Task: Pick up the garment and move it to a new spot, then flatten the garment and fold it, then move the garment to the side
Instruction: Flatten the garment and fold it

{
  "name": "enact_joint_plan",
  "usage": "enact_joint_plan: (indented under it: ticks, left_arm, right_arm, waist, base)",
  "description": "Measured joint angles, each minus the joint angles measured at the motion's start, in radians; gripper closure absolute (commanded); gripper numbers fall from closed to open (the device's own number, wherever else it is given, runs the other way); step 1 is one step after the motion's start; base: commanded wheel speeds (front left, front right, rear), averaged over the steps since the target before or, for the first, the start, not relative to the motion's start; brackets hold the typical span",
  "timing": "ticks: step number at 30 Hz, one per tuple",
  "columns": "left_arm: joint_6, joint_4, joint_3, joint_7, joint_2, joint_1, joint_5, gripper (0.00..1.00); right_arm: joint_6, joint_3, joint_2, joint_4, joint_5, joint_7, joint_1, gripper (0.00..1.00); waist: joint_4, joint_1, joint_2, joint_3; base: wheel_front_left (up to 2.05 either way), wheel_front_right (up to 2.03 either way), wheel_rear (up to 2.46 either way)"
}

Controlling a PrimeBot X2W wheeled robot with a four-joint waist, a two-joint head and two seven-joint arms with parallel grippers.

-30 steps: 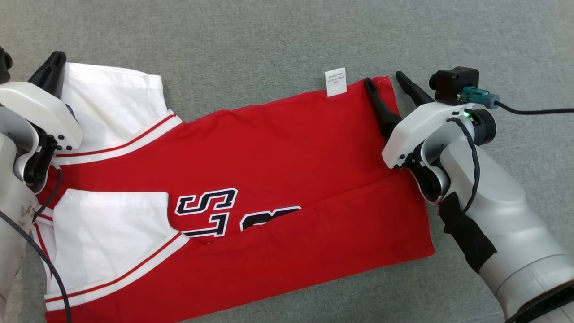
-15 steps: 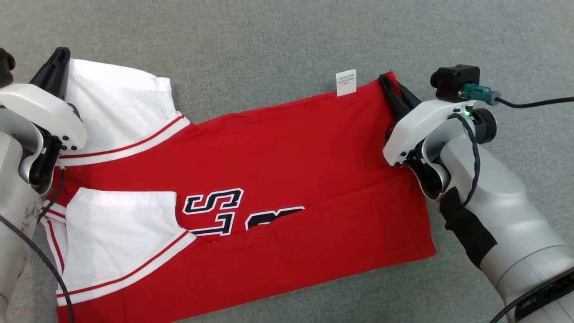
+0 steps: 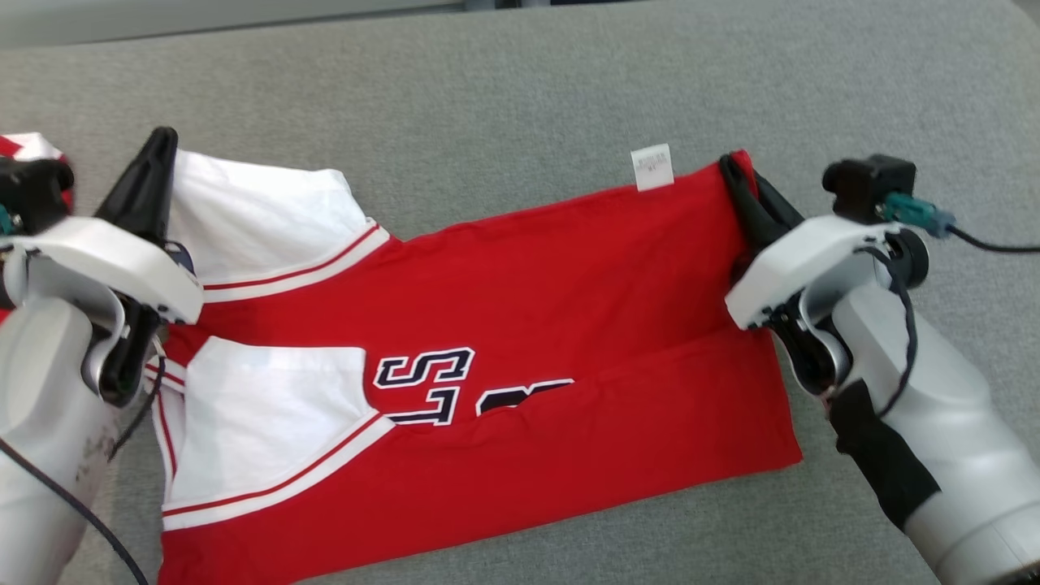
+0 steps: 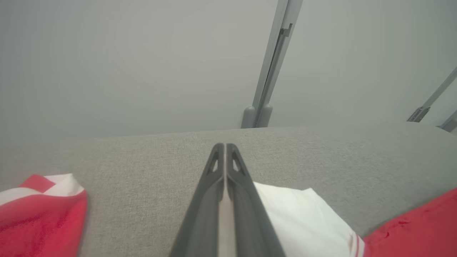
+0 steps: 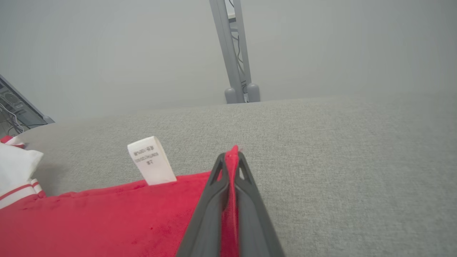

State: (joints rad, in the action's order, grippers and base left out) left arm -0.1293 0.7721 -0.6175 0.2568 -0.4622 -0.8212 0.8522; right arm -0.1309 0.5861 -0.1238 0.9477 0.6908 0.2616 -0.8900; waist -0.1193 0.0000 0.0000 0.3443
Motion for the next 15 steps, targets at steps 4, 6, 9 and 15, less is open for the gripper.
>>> enact_joint_plan:
  ticks: [4,6,9,15]
  left_arm:
    - [0.0,-0.098,0.042,0.003,-0.009,0.09,0.002,1.0]
    - [0.001,-0.169,0.074,0.005,-0.017,0.141,-0.01,1.0]
    - [0.008,-0.233,0.104,0.005,-0.017,0.208,-0.026,1.0]
    - [0.029,-0.38,0.158,0.005,-0.009,0.394,-0.053,1.0]
  right_arm:
    - [0.0,-0.01,-0.05,-0.098,0.007,0.0,0.087,1.0]
    - [0.0,-0.002,-0.075,-0.136,0.022,0.0,0.128,1.0]
    - [0.0,0.014,-0.097,-0.162,0.028,0.0,0.165,1.0]
    - [0.0,0.043,-0.148,-0.191,0.083,0.0,0.24,1.0]
  waist:
    - [0.02,0.0,0.0,-0.033]
    - [0.03,0.0,0.0,-0.047]
    - [0.036,0.0001,0.0,-0.06]
    - [0.052,0.0,0.0,-0.088]
  base:
    - [0.0,0.0,0.0]
    - [0.0,0.0,0.0]
    - [0.0,0.0,0.0]
    - [0.0,0.0,0.0]
